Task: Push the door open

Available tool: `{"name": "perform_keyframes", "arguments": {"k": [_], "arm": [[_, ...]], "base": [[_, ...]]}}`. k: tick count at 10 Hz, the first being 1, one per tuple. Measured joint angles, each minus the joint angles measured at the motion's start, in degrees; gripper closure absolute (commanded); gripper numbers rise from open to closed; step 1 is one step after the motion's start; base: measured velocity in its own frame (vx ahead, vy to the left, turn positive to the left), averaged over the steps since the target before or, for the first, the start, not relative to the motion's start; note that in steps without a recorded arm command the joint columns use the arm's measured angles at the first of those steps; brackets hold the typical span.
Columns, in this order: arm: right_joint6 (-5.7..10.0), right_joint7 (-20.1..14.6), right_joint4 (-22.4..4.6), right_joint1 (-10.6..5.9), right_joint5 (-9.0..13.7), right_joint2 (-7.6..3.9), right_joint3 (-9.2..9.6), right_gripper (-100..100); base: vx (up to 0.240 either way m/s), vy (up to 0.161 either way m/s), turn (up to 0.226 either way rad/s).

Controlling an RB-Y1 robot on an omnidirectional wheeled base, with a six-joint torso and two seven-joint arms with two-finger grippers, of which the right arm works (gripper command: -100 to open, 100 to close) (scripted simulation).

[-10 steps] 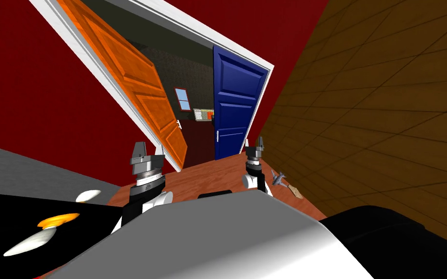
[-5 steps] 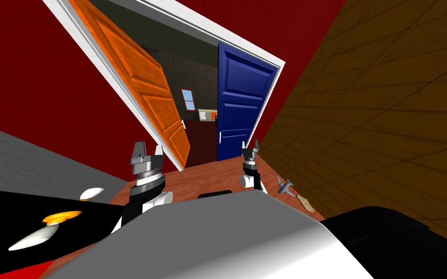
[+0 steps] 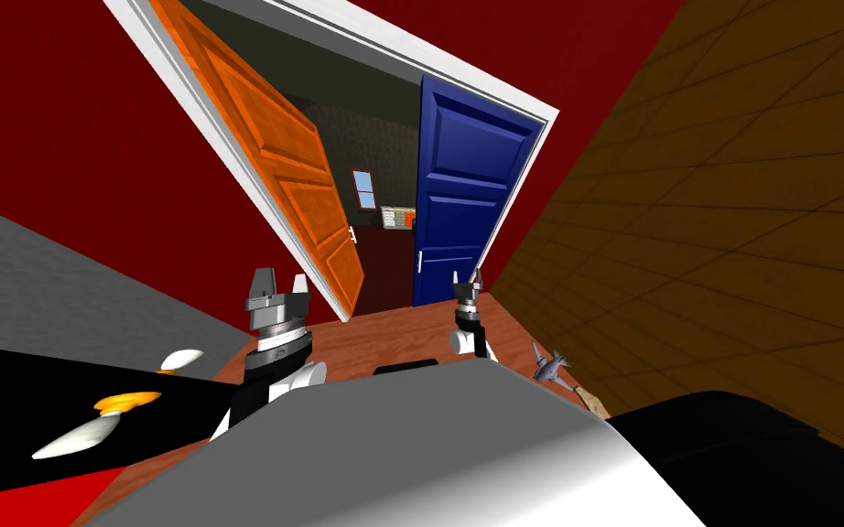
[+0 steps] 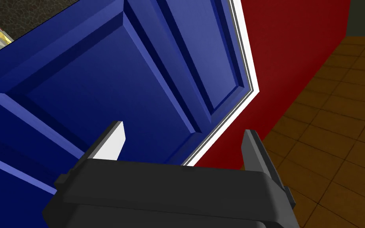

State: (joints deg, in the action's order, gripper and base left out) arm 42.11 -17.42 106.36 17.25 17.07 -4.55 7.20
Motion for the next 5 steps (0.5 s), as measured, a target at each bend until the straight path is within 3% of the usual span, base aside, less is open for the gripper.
{"name": "perform_keyframes", "arguments": {"k": [5], "arm": [[2.25,-5.5,-9.1,-2.79,4.9,-0.22,1.32,-100]], "base": [[0.091,-0.052,0.152]]}}
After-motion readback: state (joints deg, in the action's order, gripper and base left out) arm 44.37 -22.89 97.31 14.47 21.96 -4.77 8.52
